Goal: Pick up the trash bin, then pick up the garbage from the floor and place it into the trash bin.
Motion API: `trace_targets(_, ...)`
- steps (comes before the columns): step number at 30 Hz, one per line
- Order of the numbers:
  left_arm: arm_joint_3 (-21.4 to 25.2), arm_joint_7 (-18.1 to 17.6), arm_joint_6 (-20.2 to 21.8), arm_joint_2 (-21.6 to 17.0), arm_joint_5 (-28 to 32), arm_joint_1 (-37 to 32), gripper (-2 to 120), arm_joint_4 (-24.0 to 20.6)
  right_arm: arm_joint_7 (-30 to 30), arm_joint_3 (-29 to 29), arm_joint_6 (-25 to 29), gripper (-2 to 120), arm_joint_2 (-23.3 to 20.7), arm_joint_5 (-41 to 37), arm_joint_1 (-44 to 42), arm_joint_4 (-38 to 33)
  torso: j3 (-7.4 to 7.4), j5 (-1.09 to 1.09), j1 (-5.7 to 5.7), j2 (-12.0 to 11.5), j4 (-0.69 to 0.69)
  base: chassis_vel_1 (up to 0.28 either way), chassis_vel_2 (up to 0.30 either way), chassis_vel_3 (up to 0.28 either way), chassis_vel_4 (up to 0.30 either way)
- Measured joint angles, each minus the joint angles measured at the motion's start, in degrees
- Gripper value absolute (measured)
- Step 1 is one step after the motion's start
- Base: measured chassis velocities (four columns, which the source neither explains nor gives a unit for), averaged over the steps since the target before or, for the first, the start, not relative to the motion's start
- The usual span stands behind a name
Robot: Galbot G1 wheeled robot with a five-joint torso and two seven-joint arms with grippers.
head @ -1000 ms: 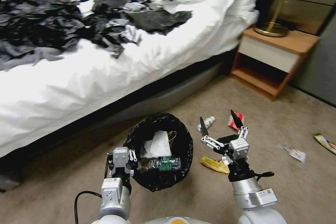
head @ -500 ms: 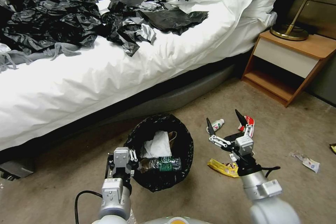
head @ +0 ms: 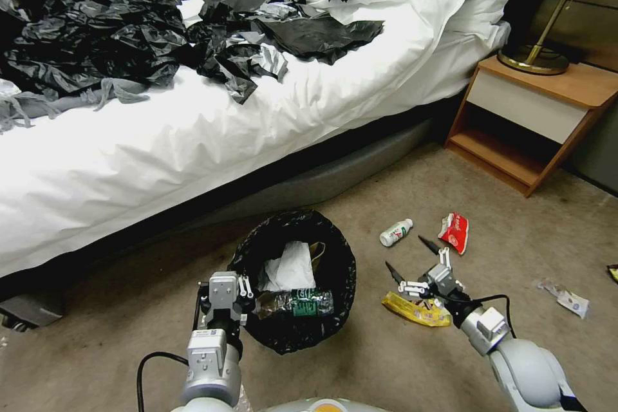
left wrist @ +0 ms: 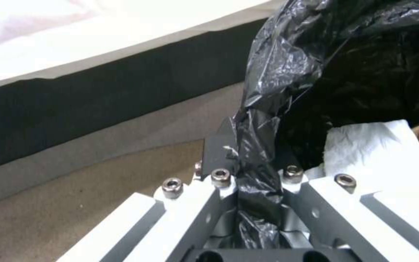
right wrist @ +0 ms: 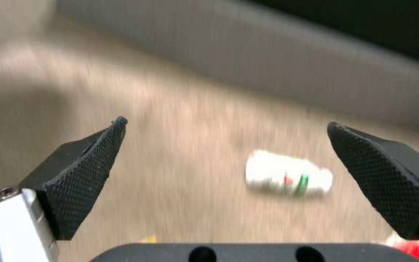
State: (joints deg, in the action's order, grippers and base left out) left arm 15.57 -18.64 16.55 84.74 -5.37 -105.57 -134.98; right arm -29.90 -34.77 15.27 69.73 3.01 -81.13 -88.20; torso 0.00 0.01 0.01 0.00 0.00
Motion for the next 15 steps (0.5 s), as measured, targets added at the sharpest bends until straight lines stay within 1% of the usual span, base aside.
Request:
trace_targets(1, -0.07, 0.02, -0.04, 0.03, -0.16, -0.12, 1, 0.00, 0.09, 0.12, -0.22, 100, -0.05, 1.46, 0.79, 2.10, 0.00, 0.00, 0.00, 0.00, 0.01, 0.000, 0.000, 0.000, 0.000)
trace_targets(3, -0.07, 0.02, -0.04, 0.03, -0.16, -0.12, 1, 0.00, 0.09, 0.12, -0.22, 100, -0.05, 1.46, 0.79, 2.10, 0.00, 0.00, 0.00, 0.00, 0.01, 0.000, 0.000, 0.000, 0.000)
trace_targets(5, -0.02, 0.05, -0.09, -0.03, -0.30, -0.34, 1, -0.08, 0.02, 0.09, -0.30, 100, 0.09, 5.98, 2.29, 6.37, 0.00, -0.01, -0.01, 0.00, 0.00, 0.000, 0.000, 0.000, 0.000)
trace_targets(6, -0.02, 0.05, -0.09, -0.03, -0.30, -0.34, 1, -0.08, 0.02, 0.09, -0.30, 100, 0.09, 5.98, 2.29, 6.37, 0.00, -0.01, -0.01, 0.00, 0.00, 0.000, 0.000, 0.000, 0.000)
trace_targets(9, 0.00, 0.06, -0.15, -0.11, -0.34, -0.47, 1, -0.09, -0.10, 0.03, 0.44, 100, 0.55, 9.23, 4.20, 10.07, 0.00, -0.01, 0.00, 0.00, -0.01, 0.000, 0.000, 0.000, 0.000)
trace_targets(10, 0.00, 0.06, -0.15, -0.11, -0.34, -0.47, 1, -0.09, -0.10, 0.03, 0.44, 100, 0.55, 9.23, 4.20, 10.07, 0.00, -0.01, 0.00, 0.00, -0.01, 0.000, 0.000, 0.000, 0.000)
trace_targets(12, -0.08, 0.09, -0.27, -0.13, -0.37, -0.63, 1, -0.09, 0.30, 0.05, 1.53, 100, 1.11, 11.16, 6.27, 13.52, 0.00, -0.01, -0.01, 0.00, 0.00, 0.000, 0.000, 0.000, 0.000)
trace_targets(14, -0.08, 0.09, -0.31, -0.13, -0.37, -0.68, 1, -0.08, 0.47, 0.10, 1.75, 100, 1.25, 11.41, 6.82, 14.46, 0.00, -0.01, 0.00, 0.00, 0.00, 0.000, 0.000, 0.000, 0.000)
trace_targets(15, -0.06, 0.10, -0.38, -0.13, -0.38, -0.80, 1, -0.18, 0.92, 0.28, 2.01, 100, 1.55, 11.93, 8.26, 16.86, 0.00, 0.00, 0.00, 0.00, 0.01, 0.000, 0.000, 0.000, 0.000)
